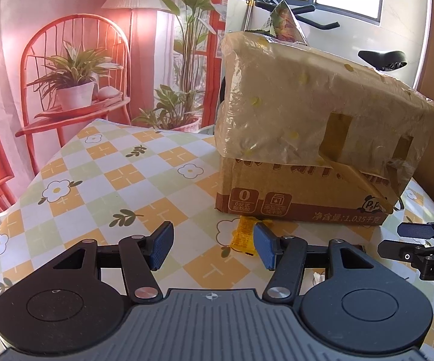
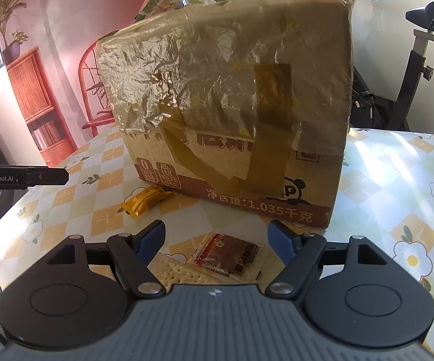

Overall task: Organize snacks
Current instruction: 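Withdraw both grippers from the box back toward the table, then lower the right gripper onto the brown wrapped packet and close it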

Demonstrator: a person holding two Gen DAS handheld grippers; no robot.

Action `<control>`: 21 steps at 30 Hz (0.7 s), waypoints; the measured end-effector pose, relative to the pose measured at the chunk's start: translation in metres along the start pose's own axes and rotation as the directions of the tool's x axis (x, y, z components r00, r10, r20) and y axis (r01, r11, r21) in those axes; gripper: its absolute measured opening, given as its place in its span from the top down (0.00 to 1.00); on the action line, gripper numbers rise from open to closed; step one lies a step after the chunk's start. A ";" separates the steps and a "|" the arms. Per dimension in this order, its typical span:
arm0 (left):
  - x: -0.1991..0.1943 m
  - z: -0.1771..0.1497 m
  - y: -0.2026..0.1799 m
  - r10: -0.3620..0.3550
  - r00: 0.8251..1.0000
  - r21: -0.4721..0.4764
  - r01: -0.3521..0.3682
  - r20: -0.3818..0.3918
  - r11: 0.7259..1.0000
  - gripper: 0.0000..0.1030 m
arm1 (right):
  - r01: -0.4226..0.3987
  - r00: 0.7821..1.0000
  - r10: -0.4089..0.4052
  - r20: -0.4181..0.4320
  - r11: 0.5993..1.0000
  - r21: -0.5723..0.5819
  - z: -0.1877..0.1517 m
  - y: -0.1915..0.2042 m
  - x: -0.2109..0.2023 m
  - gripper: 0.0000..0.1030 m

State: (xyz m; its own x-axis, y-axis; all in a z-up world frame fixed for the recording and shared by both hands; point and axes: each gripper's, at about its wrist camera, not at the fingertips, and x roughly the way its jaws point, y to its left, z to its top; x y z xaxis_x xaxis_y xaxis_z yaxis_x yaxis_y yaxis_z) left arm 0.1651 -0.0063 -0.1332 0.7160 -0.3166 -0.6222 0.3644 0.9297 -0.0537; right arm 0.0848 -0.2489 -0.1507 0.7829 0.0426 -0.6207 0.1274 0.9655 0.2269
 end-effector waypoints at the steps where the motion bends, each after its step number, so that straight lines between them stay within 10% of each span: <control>1: 0.001 0.000 -0.001 0.001 1.000 0.002 -0.001 0.000 1.000 0.41 | 0.001 1.000 -0.001 -0.002 1.000 -0.003 0.000 0.000 0.001 0.25; 21: 0.021 -0.006 0.001 -0.016 0.999 0.019 0.016 -0.040 1.000 0.41 | 0.014 0.998 -0.019 -0.057 0.996 -0.091 0.002 -0.014 0.021 0.27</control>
State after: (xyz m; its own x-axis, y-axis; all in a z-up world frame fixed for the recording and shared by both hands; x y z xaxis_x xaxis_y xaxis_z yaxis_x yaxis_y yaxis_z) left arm 0.1771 -0.0106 -0.1511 0.6860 -0.3232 -0.6519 0.3871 0.9207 -0.0492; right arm 0.1013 -0.2622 -0.1653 0.7443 0.0390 -0.6667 0.0821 0.9854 0.1492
